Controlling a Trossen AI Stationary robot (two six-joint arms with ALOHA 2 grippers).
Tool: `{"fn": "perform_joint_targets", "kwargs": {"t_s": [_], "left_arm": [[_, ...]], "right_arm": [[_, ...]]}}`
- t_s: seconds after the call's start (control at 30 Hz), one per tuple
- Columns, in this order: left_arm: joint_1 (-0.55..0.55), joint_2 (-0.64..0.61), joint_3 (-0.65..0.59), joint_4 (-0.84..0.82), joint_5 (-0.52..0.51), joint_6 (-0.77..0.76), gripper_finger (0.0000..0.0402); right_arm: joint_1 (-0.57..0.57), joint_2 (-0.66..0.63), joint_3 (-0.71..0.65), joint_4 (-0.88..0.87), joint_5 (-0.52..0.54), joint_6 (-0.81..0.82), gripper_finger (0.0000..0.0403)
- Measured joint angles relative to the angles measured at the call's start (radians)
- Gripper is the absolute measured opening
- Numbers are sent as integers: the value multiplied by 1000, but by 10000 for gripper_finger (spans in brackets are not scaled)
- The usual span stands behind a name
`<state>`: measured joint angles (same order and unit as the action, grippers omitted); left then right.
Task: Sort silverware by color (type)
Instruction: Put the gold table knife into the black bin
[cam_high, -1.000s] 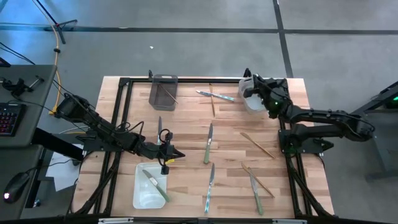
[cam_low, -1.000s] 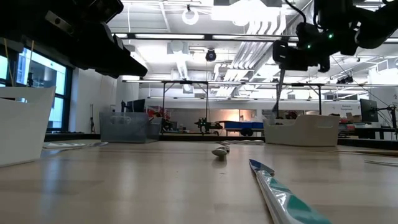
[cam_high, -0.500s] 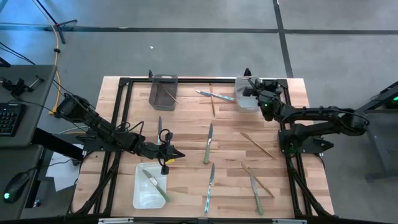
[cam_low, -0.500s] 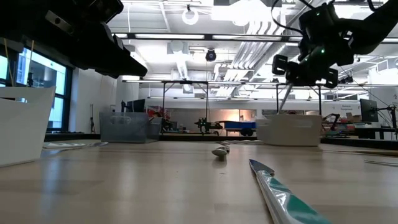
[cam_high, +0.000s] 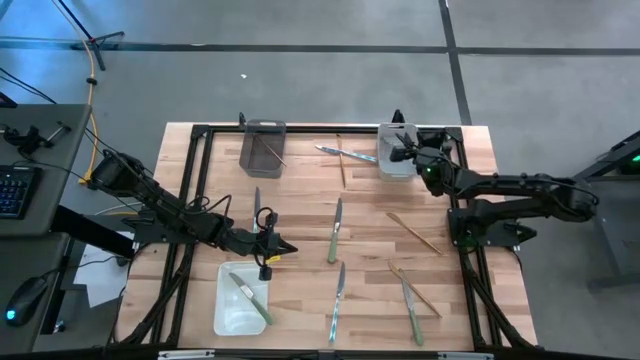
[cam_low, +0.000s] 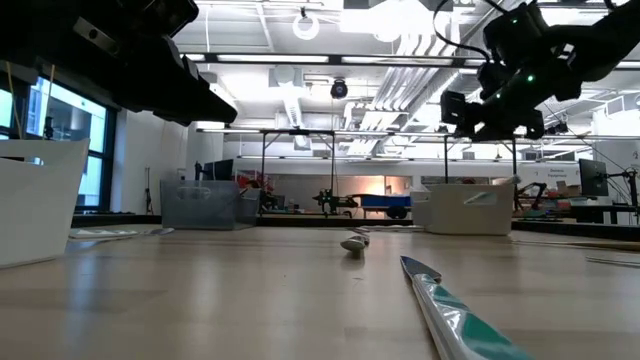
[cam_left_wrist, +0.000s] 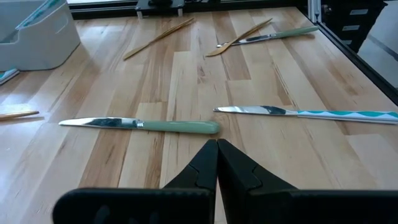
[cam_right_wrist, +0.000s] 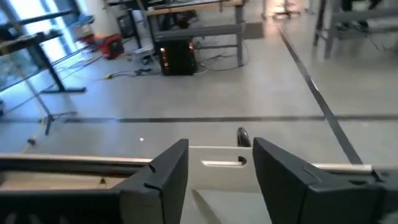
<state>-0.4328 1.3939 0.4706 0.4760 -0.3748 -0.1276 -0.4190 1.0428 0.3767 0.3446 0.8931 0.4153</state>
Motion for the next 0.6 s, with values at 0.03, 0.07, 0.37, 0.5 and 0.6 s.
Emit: {"fn": "perform_joint_targets", "kwargs": {"t_s": [0.03,0.07,0.37,0.5,0.6], "left_arm": [[0,0,0,0,0,0,0],[0,0,0,0,0,0,0],[0,0,0,0,0,0,0],[0,0,0,0,-1,0,0],[0,0,0,0,-1,0,0]], "right_arm": [[5,-12,1,-4,-16,-23,160],[9,-25,1,-9,-34,-42,156],[-73,-60,88,-273,-339,-120,28],[-166,1,203,-485,-415,-137,12],[-273,80,273,-570,-523,-177,16]]}}
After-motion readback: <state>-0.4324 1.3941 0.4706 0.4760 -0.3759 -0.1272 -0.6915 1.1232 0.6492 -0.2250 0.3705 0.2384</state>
